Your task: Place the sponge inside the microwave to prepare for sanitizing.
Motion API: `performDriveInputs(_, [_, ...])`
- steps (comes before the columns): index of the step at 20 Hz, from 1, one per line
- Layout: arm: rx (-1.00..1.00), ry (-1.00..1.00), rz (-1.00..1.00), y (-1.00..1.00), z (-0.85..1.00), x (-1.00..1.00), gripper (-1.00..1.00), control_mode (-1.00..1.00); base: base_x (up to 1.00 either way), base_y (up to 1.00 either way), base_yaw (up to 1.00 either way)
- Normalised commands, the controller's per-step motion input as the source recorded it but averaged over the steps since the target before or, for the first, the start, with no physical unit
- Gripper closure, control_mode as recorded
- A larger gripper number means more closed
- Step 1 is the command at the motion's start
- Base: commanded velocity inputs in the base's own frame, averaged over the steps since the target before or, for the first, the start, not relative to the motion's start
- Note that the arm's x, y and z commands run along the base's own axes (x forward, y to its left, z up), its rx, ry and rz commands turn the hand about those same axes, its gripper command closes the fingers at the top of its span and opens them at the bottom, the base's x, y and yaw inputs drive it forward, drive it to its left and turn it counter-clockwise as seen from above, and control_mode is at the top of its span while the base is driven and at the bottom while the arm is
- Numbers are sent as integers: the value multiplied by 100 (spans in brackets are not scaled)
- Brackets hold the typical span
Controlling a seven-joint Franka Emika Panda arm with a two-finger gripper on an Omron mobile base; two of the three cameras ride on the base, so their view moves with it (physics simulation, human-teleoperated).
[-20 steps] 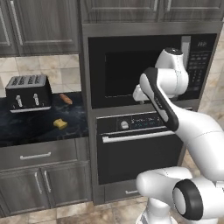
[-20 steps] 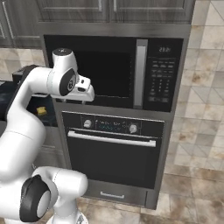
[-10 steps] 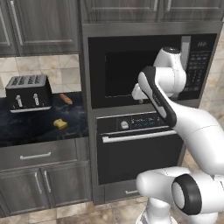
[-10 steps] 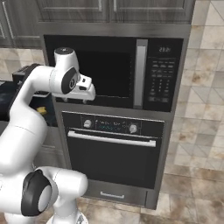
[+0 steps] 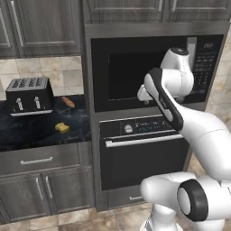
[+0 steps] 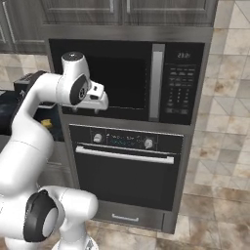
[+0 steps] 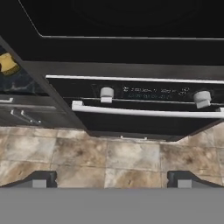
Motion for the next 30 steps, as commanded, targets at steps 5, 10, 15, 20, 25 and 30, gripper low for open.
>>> performDriveInputs(5, [0,-32,0,-33,5,16,-100,-100,0,0,0])
performDriveInputs(10, [0,-29,0,-37,5,20,-100,-100,0,0,0])
performDriveInputs(15, [3,0,-8,-45,13,11,-100,-100,0,0,0])
performDriveInputs(20, [6,16,-10,-55,25,6,-100,-100,0,0,0])
performDriveInputs(25, [7,13,-2,-59,24,0,-100,-100,0,0,0])
performDriveInputs(30, [6,-1,0,-60,12,0,-100,-100,0,0,0])
